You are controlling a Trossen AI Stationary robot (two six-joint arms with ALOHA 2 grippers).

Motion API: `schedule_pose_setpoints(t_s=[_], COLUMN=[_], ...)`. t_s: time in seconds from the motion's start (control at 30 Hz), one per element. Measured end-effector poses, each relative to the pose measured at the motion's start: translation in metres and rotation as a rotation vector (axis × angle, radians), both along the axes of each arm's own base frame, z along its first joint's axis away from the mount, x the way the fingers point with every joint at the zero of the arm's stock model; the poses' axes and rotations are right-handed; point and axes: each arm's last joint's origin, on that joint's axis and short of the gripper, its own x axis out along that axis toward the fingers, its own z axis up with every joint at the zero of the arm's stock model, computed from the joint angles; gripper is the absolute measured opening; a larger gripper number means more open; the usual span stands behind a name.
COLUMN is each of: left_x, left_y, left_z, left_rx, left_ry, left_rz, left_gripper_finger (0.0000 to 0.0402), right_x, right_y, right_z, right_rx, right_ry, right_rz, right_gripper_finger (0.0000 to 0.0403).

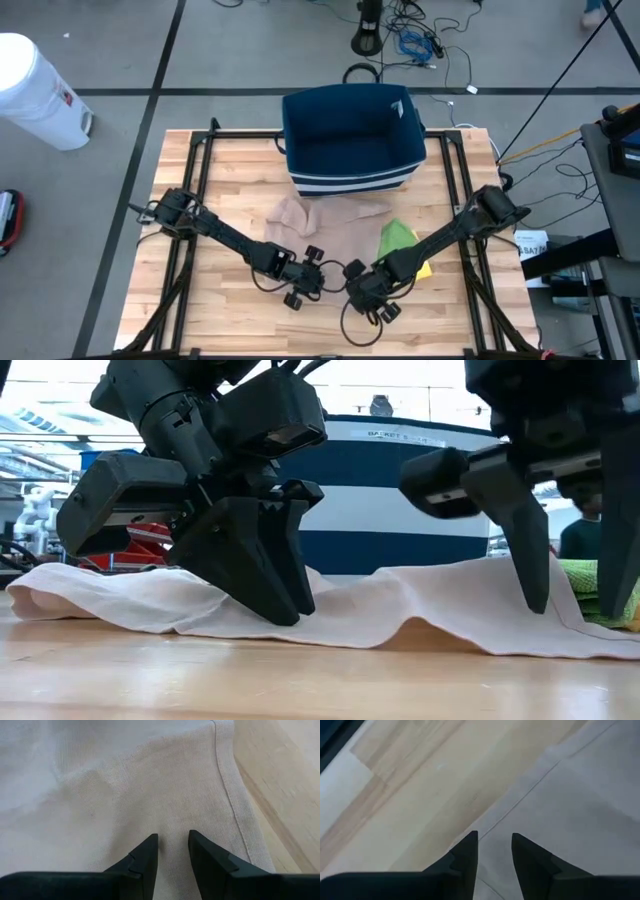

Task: Fold towel
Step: Fold the light brown towel

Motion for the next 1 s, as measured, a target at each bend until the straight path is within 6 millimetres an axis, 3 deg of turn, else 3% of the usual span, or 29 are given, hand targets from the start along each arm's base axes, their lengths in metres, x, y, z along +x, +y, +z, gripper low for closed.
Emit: schedule_pose_setpoints(t_s=[0.23, 0.43, 0.63, 1.0], left_x=[-0.002, -0.012, -0.031, -0.072], left_y=[-0.002, -0.002, -0.004, -0.021], left_z=[0.007, 0.026, 0.046, 0.077], left_rx=[-0.005, 0.007, 0.053, 0.030], left_ry=[-0.015, -0.006, 0.058, 0.159], left_rz=[-0.006, -0.018, 0.007, 0.097], left_gripper_finger=[0.0119, 0.0119, 0.0119, 0.0119], right_x=[0.002, 0.004, 0.002, -0.021], right_y=[0.001, 0.001, -0.001, -0.004], right_z=[-0.013, -0.019, -0.017, -0.002], right_rx=[-0.013, -0.018, -0.032, -0.024], right_ry=[0.029, 0.041, 0.054, 0.232], right_rz=[-0.004, -0.006, -0.006, -0.060], right_gripper_finger=[0.0094, 0.0081, 0.0011, 0.0001])
